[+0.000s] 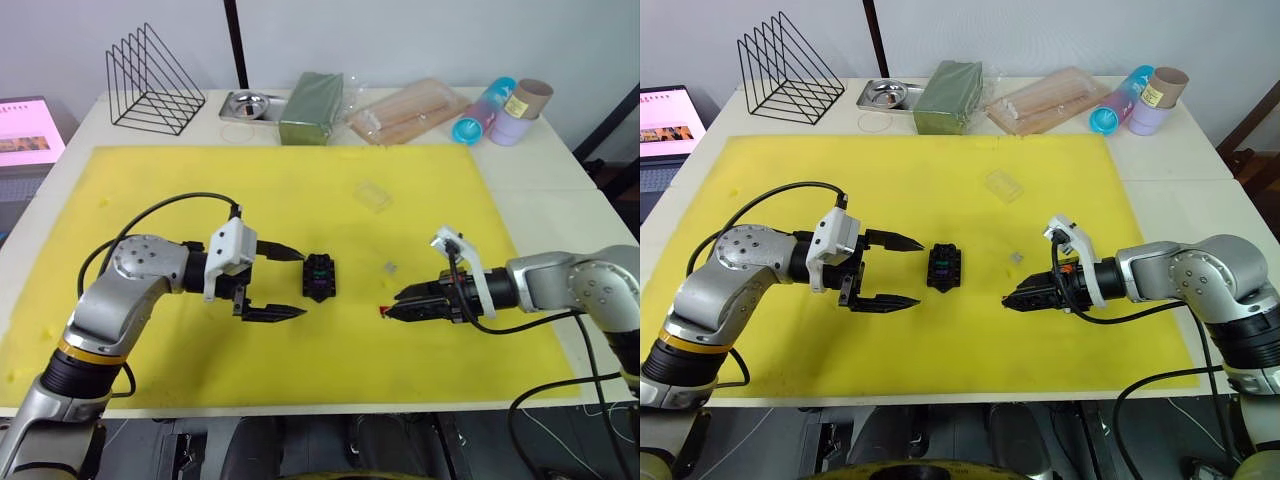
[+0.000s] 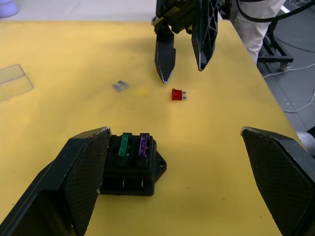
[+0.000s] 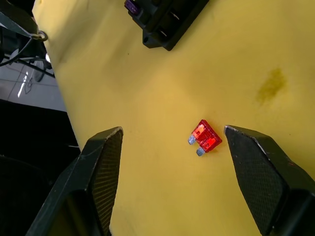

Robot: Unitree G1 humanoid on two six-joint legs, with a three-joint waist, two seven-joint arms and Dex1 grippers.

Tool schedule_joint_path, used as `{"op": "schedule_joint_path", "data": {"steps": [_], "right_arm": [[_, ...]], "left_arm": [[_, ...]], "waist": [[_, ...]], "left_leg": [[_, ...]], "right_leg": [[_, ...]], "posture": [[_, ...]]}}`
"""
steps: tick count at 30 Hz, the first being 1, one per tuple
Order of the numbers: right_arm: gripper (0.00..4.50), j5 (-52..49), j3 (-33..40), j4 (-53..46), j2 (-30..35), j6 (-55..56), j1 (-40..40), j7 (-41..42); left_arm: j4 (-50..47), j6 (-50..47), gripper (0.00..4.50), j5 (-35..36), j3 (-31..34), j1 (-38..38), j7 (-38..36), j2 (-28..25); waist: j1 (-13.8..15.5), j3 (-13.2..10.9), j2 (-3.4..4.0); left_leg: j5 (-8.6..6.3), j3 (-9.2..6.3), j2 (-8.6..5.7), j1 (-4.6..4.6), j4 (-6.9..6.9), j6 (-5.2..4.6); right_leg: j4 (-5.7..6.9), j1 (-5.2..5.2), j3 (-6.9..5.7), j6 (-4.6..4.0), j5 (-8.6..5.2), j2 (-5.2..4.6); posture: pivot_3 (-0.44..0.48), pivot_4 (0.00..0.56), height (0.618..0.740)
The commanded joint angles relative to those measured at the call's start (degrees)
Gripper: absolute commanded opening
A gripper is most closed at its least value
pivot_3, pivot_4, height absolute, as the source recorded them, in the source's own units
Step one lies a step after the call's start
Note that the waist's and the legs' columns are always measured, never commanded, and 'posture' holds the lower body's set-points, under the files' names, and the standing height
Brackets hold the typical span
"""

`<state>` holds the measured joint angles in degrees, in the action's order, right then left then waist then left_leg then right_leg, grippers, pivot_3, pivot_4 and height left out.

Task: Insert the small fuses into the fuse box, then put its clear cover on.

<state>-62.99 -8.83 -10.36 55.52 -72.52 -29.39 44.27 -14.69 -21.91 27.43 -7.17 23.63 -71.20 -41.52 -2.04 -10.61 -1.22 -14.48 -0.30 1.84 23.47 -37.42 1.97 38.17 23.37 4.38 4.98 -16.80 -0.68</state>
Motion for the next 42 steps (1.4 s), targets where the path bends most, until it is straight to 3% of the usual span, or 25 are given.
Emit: {"op": "schedule_joint_path", "data": {"steps": [1,27,31,41,42], "right_arm": [[3.44,2.3,0.7,0.2,-0.6,-0.4,-0.2,2.4],[3.44,11.9,-0.1,3.5,-6.7,-3.1,-0.5,8.2],[2.64,12.5,0.0,4.0,-7.3,-3.7,-0.7,8.8],[2.64,13.7,0.2,4.6,-8.0,-4.2,-1.1,9.8],[2.47,13.8,0.2,4.7,-8.1,-4.2,-1.1,10.0]], "left_arm": [[-1.2,0.8,4.5,0.2,1.2,0.1,0.2,-0.3],[-1.7,0.5,4.5,-0.1,1.4,-0.4,1.1,-0.5],[-1.9,0.5,4.5,-0.1,1.4,-0.5,1.4,-0.5],[-2.0,0.6,4.5,-0.1,1.5,-0.7,1.7,-0.6],[-1.9,0.7,4.5,-0.1,1.5,-0.6,1.7,-0.6]], "waist": [[0.0,0.0,0.0],[-0.4,0.0,0.0],[-0.4,0.0,0.0],[-0.4,0.0,0.0],[-0.4,0.0,0.0]], "left_leg": [[0.0,0.0,0.0,0.0,-0.01,0.0],[0.0,0.0,-0.01,-0.01,-0.01,0.0],[0.0,0.0,-0.01,-0.01,-0.01,0.0],[0.0,0.0,-0.01,-0.01,0.0,0.0],[0.0,0.0,-0.02,-0.01,0.0,0.0]], "right_leg": [[0.01,0.0,0.0,0.0,0.0,0.0],[0.01,-0.01,-0.03,0.01,0.01,0.02],[0.02,-0.01,-0.03,0.01,0.01,0.03],[0.02,-0.01,-0.04,0.01,0.01,0.03],[0.02,-0.01,-0.04,0.01,0.01,0.03]], "posture": [[0.0,0.15,0.74],[0.0,0.15,0.74],[0.0,0.15,0.74],[0.0,0.15,0.74],[0.0,0.15,0.74]]}}
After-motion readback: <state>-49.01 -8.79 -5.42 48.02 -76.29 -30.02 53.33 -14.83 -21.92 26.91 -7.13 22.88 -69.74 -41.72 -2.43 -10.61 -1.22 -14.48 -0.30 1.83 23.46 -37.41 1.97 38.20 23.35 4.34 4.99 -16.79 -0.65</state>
